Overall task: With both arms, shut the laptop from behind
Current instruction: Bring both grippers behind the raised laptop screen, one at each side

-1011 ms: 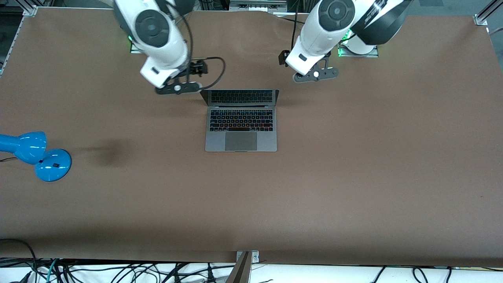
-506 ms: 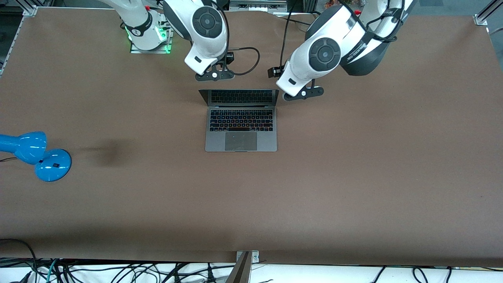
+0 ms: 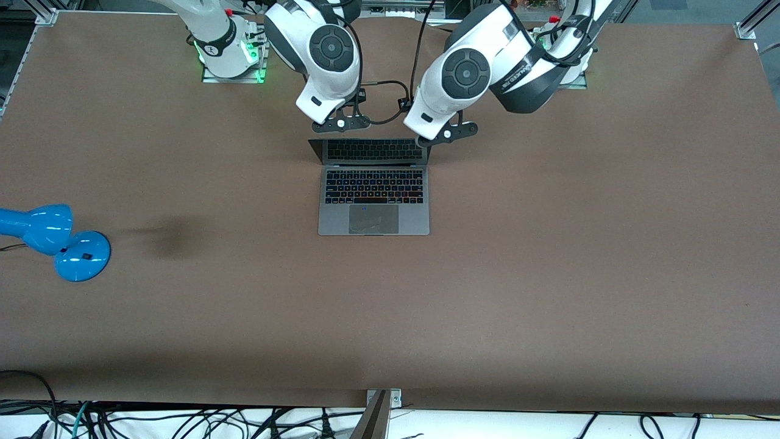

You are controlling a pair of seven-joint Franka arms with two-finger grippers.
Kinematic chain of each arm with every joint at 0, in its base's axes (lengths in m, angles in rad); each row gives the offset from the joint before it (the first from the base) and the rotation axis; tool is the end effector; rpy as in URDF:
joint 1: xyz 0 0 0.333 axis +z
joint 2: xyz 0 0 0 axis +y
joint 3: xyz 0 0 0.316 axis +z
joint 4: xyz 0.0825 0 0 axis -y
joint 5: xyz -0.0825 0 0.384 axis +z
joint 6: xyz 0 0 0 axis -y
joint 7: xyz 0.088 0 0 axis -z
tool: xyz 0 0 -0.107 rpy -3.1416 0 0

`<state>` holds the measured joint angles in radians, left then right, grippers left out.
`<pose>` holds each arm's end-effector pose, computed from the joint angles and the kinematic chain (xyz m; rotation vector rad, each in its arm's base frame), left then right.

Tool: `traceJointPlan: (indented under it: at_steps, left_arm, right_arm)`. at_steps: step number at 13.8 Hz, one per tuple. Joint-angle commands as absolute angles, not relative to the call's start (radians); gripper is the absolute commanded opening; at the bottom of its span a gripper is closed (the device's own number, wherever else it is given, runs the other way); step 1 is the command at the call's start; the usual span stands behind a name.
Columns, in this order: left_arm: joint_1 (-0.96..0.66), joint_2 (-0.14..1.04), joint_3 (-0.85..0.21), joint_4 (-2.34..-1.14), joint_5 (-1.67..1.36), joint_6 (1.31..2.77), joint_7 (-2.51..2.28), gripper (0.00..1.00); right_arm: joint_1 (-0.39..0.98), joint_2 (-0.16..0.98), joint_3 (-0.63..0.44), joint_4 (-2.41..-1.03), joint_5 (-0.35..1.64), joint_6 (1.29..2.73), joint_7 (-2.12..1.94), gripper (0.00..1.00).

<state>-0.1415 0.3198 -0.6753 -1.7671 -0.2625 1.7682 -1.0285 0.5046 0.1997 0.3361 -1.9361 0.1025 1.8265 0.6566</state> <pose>0.4159 -0.4333 0.4061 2.9403 0.4400 -0.7771 0.3738 0.4213 0.3687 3.0068 0.2211 -0.4997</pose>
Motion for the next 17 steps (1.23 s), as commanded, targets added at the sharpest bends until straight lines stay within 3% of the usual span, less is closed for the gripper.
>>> traceJointPlan:
  at_steps: [1, 11, 17]
  left_arm:
    - [-0.152, 0.388, -0.672, -1.743, -0.265, 1.795, -1.042, 0.0]
    - [-0.144, 0.477, -0.66, -1.733, -0.192, 1.885, -1.029, 0.0]
    - [-0.144, 0.578, -0.632, -1.625, -0.135, 1.896, -1.039, 0.0]
  right_arm:
    - [0.506, 0.215, 0.333, -1.928, 0.083, 1.859, 0.653, 0.0]
    - [0.465, 0.307, 0.311, -1.87, -0.034, 1.948, 0.649, 0.0]
    - [0.44, 0.36, 0.302, -1.83, -0.063, 1.991, 0.644, 0.0]
